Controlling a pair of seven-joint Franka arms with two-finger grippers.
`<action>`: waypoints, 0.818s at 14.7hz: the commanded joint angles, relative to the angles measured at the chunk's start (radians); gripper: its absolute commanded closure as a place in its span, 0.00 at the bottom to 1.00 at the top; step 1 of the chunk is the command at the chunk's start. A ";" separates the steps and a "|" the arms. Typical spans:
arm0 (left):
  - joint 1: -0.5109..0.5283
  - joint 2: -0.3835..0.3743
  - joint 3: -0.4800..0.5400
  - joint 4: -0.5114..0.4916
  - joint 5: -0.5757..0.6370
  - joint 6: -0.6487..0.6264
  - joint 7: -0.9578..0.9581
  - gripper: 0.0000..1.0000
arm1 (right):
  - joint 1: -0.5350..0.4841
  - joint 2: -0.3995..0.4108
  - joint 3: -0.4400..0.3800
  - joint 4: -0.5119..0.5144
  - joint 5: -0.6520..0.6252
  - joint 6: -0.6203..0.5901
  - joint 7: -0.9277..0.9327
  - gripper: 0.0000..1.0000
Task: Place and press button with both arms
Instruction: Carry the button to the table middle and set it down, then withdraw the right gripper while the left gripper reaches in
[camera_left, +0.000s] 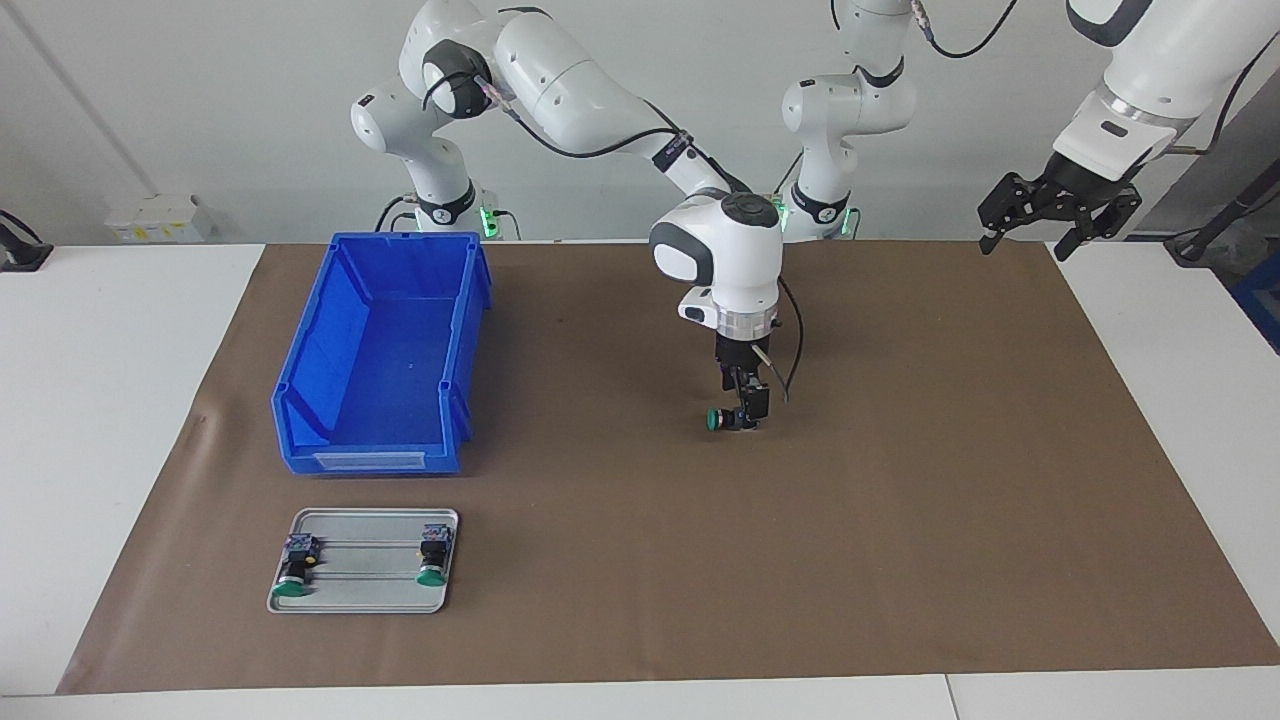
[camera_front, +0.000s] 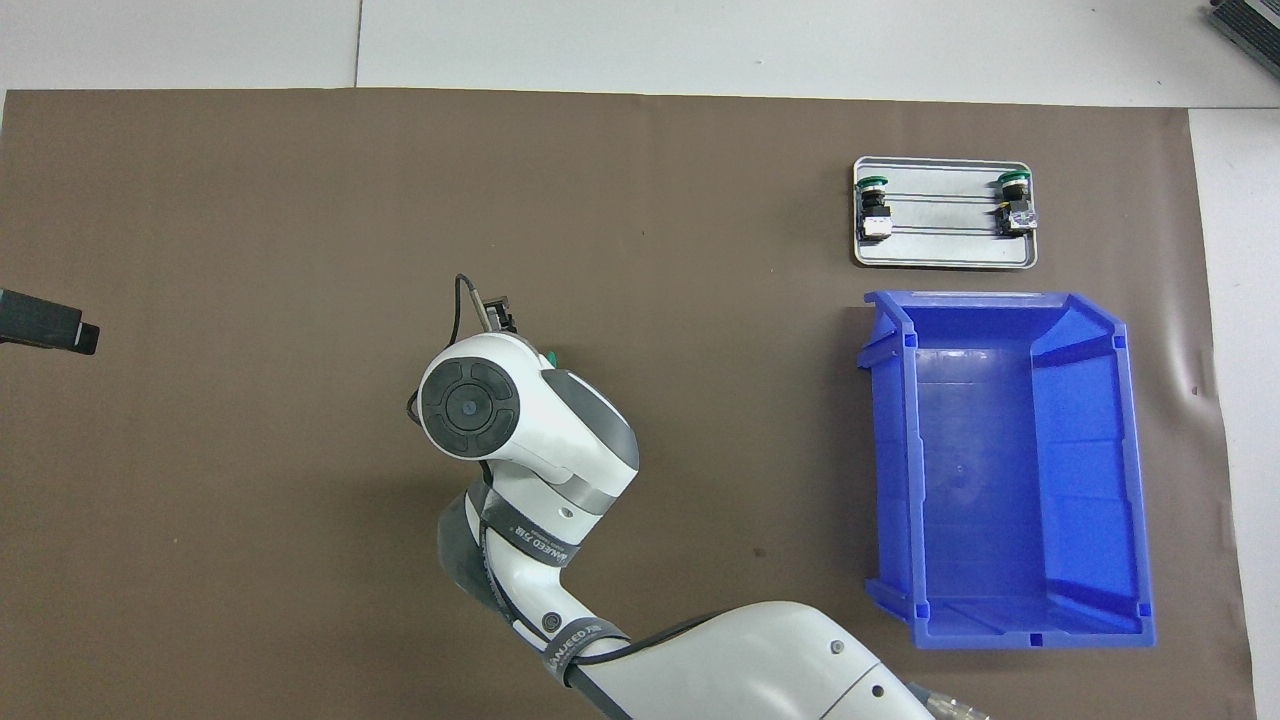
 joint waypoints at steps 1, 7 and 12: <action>0.005 -0.025 -0.003 -0.026 0.016 -0.007 -0.004 0.00 | -0.044 -0.137 0.004 -0.062 -0.008 -0.057 -0.117 0.00; 0.005 -0.025 -0.003 -0.026 0.016 -0.007 -0.004 0.00 | -0.232 -0.344 0.004 -0.088 0.044 -0.217 -0.579 0.00; -0.019 -0.026 -0.012 -0.026 0.016 -0.009 -0.004 0.00 | -0.466 -0.461 0.004 -0.091 0.163 -0.327 -1.077 0.00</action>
